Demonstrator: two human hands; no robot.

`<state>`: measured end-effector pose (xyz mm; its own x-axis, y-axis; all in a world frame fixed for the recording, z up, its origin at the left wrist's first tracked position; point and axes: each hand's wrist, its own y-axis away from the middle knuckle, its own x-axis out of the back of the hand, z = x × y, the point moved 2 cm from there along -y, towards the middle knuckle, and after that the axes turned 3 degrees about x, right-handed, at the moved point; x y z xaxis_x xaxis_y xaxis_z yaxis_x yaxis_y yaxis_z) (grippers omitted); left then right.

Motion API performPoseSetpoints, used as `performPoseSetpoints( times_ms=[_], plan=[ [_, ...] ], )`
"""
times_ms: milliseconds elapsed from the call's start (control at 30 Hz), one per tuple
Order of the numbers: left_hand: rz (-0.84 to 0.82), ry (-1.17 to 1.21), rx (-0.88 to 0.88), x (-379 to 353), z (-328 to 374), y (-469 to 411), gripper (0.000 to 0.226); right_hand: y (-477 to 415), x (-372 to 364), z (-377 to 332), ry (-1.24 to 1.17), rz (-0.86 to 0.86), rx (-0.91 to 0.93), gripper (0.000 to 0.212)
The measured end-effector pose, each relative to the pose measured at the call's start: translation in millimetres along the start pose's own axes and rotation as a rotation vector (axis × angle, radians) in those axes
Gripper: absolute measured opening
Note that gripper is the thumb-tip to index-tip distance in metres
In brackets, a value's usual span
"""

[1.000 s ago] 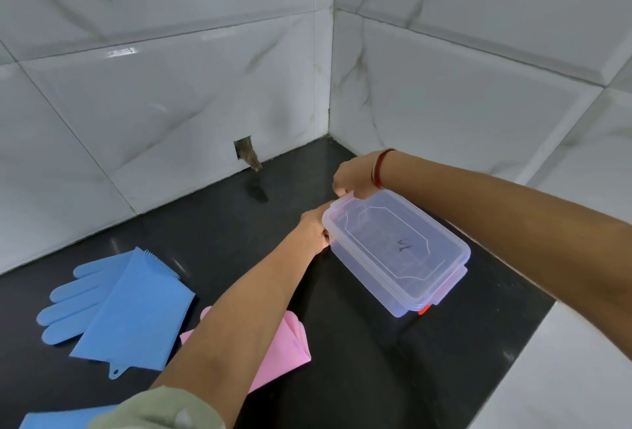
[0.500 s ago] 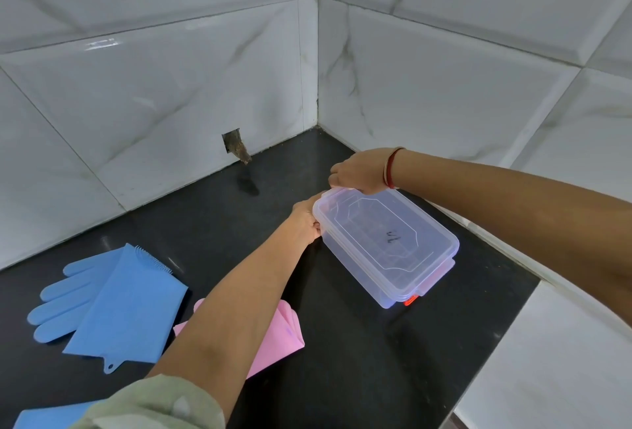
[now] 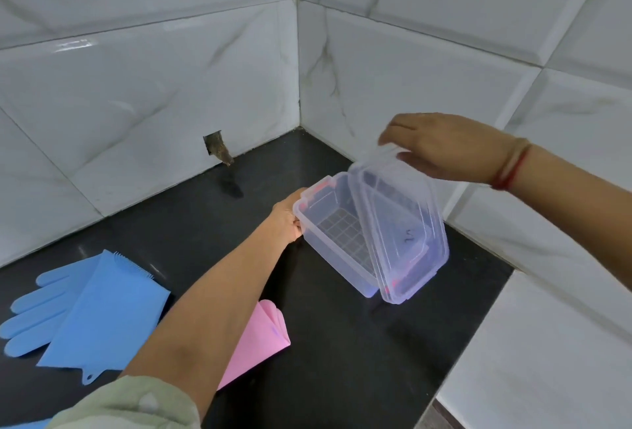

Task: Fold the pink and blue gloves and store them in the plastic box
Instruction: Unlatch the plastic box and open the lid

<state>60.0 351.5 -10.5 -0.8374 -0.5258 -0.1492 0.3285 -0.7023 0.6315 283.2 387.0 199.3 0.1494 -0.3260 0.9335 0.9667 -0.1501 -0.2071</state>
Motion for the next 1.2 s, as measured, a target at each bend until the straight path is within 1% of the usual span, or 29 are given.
performPoseSetpoints(
  times_ms=[67, 133, 233, 333, 367, 433, 500, 567, 600, 633, 667, 700, 800, 867, 1000, 1100, 1133, 1200],
  plan=[
    [-0.023, -0.03, 0.015, 1.4, 1.5, -7.9, 0.057, 43.6, 14.6, -4.2, -0.001, 0.045, -0.085, 0.025],
    [-0.034, -0.053, -0.007, 4.3, 3.7, -21.5, 0.057, 83.9, 18.9, -12.8, 0.019, 0.068, -0.166, 0.024],
    [-0.039, -0.047, -0.04, 0.4, 16.2, 1.1, 0.044, 136.8, 8.7, -30.4, 0.097, 0.136, -0.232, 0.024],
    [0.002, 0.036, -0.064, -4.1, 21.1, 20.0, 0.015, 178.6, -11.4, -51.3, 0.188, 0.204, -0.265, 0.017],
    [0.018, 0.072, -0.071, -4.6, 20.9, 21.6, 0.013, 188.5, -17.9, -57.3, 0.197, 0.226, -0.283, 0.016],
    [0.057, 0.23, -0.058, -2.0, 16.8, 23.1, 0.02, 202.8, -30.8, -67.5, 0.188, 0.276, -0.316, 0.019],
    [0.065, 0.432, -0.061, 2.4, 13.4, 22.2, 0.031, 212.3, -41.8, -75.1, 0.18, 0.321, -0.333, 0.031],
    [0.07, 0.532, -0.104, 7.3, 10.6, 21.0, 0.036, 220.5, -53.6, -80.4, 0.184, 0.335, -0.342, 0.038],
    [0.069, 0.551, -0.125, 9.3, 10.3, 22.0, 0.037, 223.7, -60.1, -83.2, 0.184, 0.33, -0.339, 0.037],
    [0.057, 0.559, -0.145, 10.5, 10.4, 22.6, 0.037, 227.0, -66.4, -85.3, 0.181, 0.319, -0.331, 0.03],
    [0.048, 0.552, -0.166, 11.0, 10.5, 23.8, 0.037, 230.2, -72.9, -87.2, 0.178, 0.305, -0.318, 0.021],
    [0.046, 0.537, -0.187, 10.7, 10.5, 24.3, 0.038, 232.5, -79.0, -88.9, 0.167, 0.288, -0.311, 0.017],
    [0.132, 0.385, -0.226, 8.2, 11.0, 25.6, 0.037, 239.0, -98.3, -93.9, 0.123, 0.228, -0.311, 0.03],
    [0.175, 0.285, -0.252, 4.0, 9.7, 28.5, 0.041, 242.0, -109.5, -97.9, 0.099, 0.189, -0.316, 0.034],
    [0.167, 0.224, -0.28, 3.6, 3.0, 36.1, 0.045, 245.5, -124.6, -103.9, 0.059, 0.073, -0.303, 0.029],
    [0.155, 0.198, -0.314, 14.7, 0.8, 41.5, 0.04, 245.2, -126.7, -109.8, 0.015, -0.022, -0.337, 0.04],
    [0.155, 0.162, -0.34, 19.7, 0.6, 45.3, 0.039, 244.3, -125.4, -111.7, 0.007, -0.033, -0.349, 0.043],
    [0.168, 0.015, -0.409, 31.2, -0.4, 62.3, 0.042, 241.2, -120.8, -114.0, 0.009, -0.051, -0.364, 0.049]
  ],
)
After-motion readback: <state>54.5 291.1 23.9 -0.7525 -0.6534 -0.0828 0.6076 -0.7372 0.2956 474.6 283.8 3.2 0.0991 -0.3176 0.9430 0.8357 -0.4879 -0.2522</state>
